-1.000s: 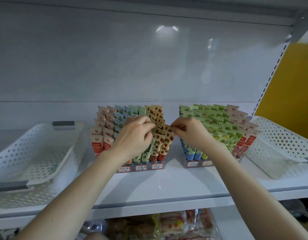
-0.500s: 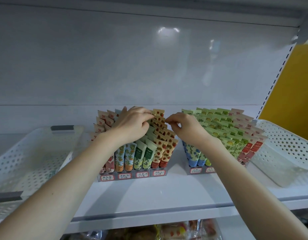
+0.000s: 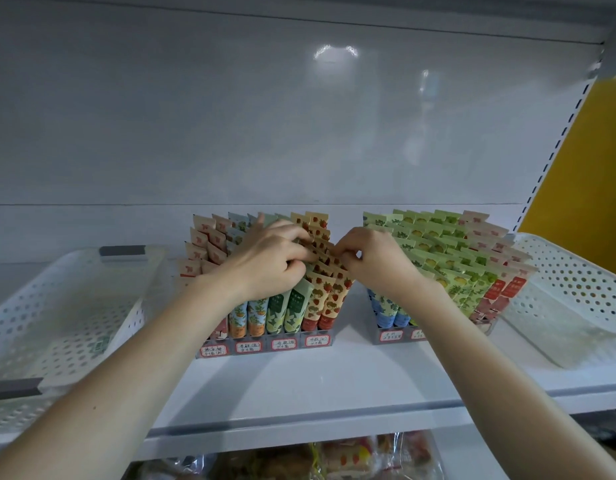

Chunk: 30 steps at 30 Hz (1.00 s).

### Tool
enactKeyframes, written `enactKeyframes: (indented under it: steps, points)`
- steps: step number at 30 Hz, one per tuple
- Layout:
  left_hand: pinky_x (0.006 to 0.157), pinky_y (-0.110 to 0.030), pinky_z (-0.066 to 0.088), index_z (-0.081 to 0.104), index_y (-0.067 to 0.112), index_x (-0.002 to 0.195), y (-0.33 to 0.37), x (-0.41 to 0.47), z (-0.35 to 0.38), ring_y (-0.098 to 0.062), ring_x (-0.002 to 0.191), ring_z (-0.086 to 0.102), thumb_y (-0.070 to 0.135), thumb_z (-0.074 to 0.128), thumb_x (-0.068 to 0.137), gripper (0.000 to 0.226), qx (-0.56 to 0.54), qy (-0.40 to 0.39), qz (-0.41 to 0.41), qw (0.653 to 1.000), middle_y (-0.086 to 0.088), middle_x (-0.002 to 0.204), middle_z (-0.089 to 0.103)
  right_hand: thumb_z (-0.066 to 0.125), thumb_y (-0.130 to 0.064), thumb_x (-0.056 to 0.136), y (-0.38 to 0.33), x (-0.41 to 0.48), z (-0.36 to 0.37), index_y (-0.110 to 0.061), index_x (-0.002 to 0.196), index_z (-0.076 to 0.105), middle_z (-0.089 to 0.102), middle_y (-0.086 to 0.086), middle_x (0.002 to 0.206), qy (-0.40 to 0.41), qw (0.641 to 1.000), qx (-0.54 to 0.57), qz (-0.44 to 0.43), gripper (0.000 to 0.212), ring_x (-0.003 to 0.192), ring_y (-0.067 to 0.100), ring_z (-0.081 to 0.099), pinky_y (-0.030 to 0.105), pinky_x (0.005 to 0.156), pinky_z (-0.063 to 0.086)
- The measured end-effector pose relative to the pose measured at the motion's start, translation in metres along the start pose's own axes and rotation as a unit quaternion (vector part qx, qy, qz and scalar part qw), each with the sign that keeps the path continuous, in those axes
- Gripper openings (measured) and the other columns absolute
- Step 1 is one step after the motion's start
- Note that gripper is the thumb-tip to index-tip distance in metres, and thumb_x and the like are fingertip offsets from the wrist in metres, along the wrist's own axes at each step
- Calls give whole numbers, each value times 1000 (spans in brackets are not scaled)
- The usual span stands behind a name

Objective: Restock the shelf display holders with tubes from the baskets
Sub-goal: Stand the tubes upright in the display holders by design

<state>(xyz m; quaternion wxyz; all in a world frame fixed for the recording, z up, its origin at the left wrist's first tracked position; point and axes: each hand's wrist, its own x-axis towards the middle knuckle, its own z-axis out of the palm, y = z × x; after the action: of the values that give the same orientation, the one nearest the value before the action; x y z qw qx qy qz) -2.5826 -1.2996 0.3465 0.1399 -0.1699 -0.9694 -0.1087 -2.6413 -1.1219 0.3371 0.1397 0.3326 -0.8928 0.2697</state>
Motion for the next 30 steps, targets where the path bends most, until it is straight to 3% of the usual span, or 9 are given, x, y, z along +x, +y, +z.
enactKeyframes:
  steps: [9, 15, 17, 21, 28, 30]
  points:
    - [115, -48, 6, 70, 20, 109, 2, 0, -1, -13, 130, 33, 29, 32, 82, 47, 2, -9, -13, 1000, 1, 133, 51, 48, 2, 83, -2, -1, -1, -4, 90, 74, 69, 10, 99, -4, 1000, -14, 6, 28, 87, 26, 64, 38, 79, 51]
    - [114, -48, 12, 54, 22, 130, -1, 2, 3, -9, 130, 32, 31, 26, 75, 62, -4, -9, -24, 1000, 8, 137, 47, 45, 2, 86, -3, 1, -5, -6, 100, 71, 68, 9, 104, 8, 1000, 7, 17, 31, 94, 23, 62, 28, 84, 48]
    - [115, -48, 9, 52, 22, 132, -1, 3, 3, -8, 132, 30, 32, 24, 77, 63, 7, -20, -28, 999, 8, 139, 45, 46, 2, 85, -3, -3, -4, -6, 96, 72, 68, 10, 101, 9, 1000, 0, 8, 30, 90, 24, 62, 32, 82, 49]
    - [115, -49, 6, 53, 19, 132, -1, 4, 3, -9, 132, 29, 21, 37, 92, 43, 12, -23, -29, 999, 7, 138, 45, 50, 0, 83, 1, -19, 2, -6, 87, 75, 69, 10, 93, 10, 1000, -21, -13, 25, 87, 25, 61, 38, 75, 51]
    - [115, -47, 6, 53, 21, 132, 0, 5, 3, -8, 132, 28, 16, 40, 93, 41, 9, -24, -41, 999, 8, 138, 45, 50, -1, 82, 0, -19, 4, -10, 89, 75, 69, 7, 97, -4, 999, -39, -7, 28, 94, 21, 57, 32, 78, 48]
    - [115, -41, 11, 51, 19, 133, -2, 5, 3, -9, 132, 29, 14, 40, 94, 41, -10, -12, -43, 999, 6, 139, 45, 50, 0, 82, 0, -16, 2, -8, 92, 74, 69, 10, 96, 0, 1000, -13, 1, 28, 92, 23, 58, 32, 82, 47]
